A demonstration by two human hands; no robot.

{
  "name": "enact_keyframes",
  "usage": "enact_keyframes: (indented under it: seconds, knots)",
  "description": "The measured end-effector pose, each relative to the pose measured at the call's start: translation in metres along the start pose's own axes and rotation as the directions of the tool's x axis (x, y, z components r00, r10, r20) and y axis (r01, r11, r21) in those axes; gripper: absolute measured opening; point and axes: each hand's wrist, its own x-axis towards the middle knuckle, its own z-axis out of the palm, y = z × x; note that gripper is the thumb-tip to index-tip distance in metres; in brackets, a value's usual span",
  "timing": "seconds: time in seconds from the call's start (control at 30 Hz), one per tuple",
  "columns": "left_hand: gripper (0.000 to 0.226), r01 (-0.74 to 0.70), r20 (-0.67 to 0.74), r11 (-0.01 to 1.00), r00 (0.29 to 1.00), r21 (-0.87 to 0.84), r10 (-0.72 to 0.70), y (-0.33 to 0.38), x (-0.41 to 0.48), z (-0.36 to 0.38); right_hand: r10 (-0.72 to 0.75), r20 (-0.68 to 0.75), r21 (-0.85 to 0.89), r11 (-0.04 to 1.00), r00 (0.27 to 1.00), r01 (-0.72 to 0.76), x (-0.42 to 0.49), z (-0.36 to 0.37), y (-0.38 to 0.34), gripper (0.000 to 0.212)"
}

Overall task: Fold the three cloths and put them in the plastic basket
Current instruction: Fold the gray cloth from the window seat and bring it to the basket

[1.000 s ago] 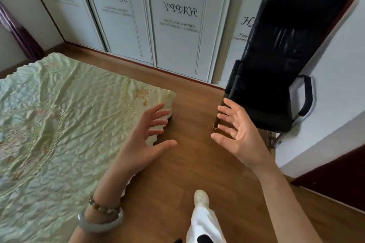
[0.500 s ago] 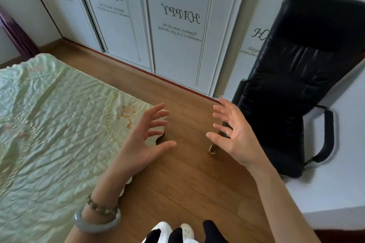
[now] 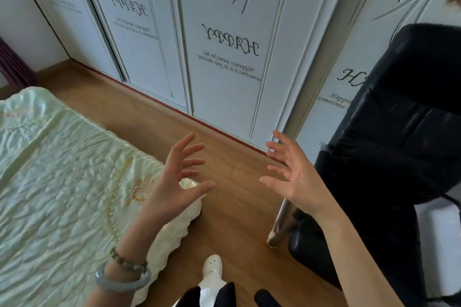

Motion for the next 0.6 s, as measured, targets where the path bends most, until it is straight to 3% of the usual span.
enact_keyframes:
  seconds: [0.2, 0.37, 0.6]
  knots:
    - [0.094, -0.006, -0.011, 1.0, 1.0, -0.005, 0.006, -0.02, 0.115, -0.013, -0.01, 0.027, 0.082, 0.997, 1.0, 0.008, 0.115, -0.031, -0.002, 0.085]
    - [0.094, 0.03, -0.024, 1.0, 0.999, 0.004, -0.03, -0.043, 0.199, -0.013, -0.009, 0.048, 0.044, 0.999, 0.999, 0.007, 0.209, -0.048, 0.011, 0.087]
    - [0.094, 0.112, -0.211, 0.993, 0.972, 0.023, -0.105, -0.093, 0.317, -0.019, -0.08, 0.199, 0.056, 0.996, 0.977, 0.07, 0.375, -0.072, 0.035, 0.084]
